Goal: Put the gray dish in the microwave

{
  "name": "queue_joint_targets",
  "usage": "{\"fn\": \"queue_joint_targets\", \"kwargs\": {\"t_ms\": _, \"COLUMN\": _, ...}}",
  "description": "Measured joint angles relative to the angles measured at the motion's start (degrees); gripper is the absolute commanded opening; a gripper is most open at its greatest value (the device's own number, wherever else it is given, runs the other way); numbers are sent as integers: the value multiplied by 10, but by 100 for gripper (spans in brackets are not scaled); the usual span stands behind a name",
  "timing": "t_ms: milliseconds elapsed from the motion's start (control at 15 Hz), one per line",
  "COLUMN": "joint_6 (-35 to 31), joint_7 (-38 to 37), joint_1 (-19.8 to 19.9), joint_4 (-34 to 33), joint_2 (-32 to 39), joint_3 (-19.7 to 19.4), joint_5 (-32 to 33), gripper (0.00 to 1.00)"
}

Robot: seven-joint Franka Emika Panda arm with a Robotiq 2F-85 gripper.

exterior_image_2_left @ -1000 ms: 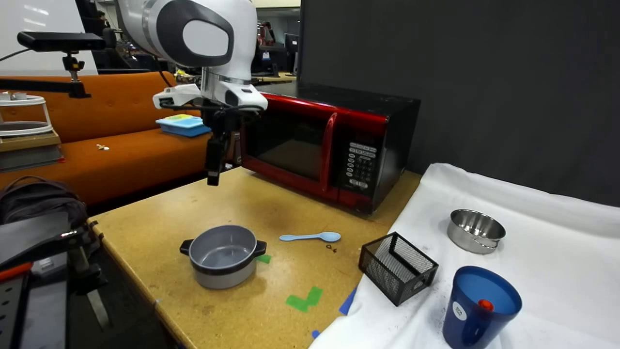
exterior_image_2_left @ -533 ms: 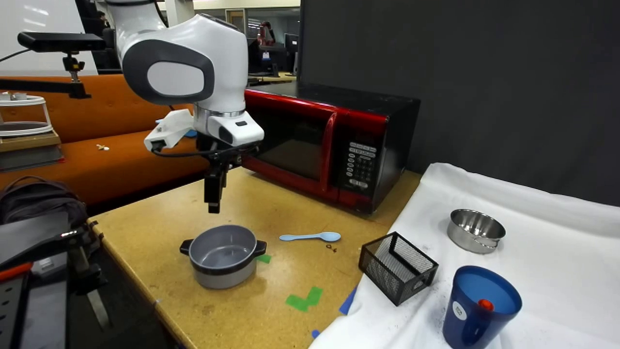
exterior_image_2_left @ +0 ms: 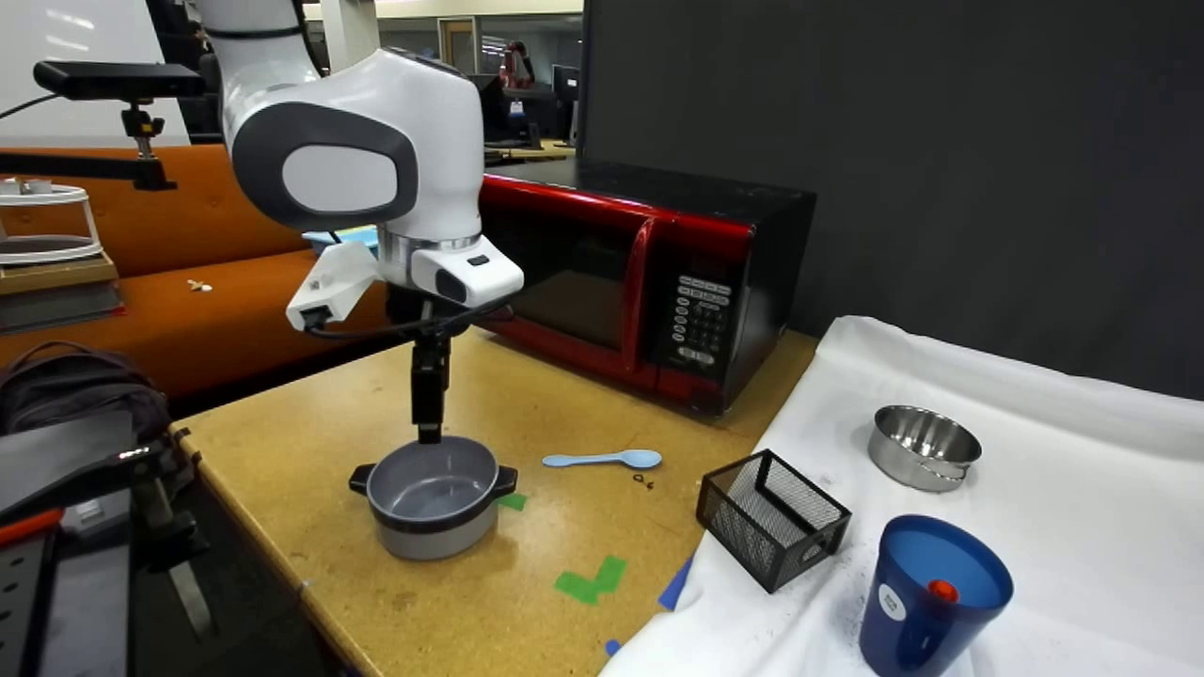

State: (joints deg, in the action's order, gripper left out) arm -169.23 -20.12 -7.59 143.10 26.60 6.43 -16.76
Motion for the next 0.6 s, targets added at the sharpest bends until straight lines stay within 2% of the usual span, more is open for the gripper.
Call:
{"fn": "queue_joint_targets", "kwargs": {"t_ms": 200, "joint_6": 0, "joint_7": -13, "joint_1": -41, "joint_4": -7, "joint_2": 32, "joint_3": -37, "joint_5": 31, "gripper": 100}}
{"fn": "queue_joint_targets", "kwargs": {"t_ms": 267, "joint_6": 0, "joint_7": -15, "joint_1": -50, "joint_4": -12, "joint_2": 44, "joint_3": -43, "joint_5": 35, "gripper": 75}}
{"fn": "queue_joint_targets", "kwargs": {"t_ms": 400, "joint_6": 0, "joint_7": -15, "joint_1": -59, "joint_4": -25, "joint_2": 61, "joint_3": -46, "joint_5": 35, "gripper": 68}}
{"fn": "queue_joint_targets", "kwargs": {"t_ms": 600, "joint_6": 0, "joint_7": -15, "joint_1": -60, "joint_4": -40, "joint_2": 72, "joint_3": -46, "joint_5": 35, "gripper": 45}}
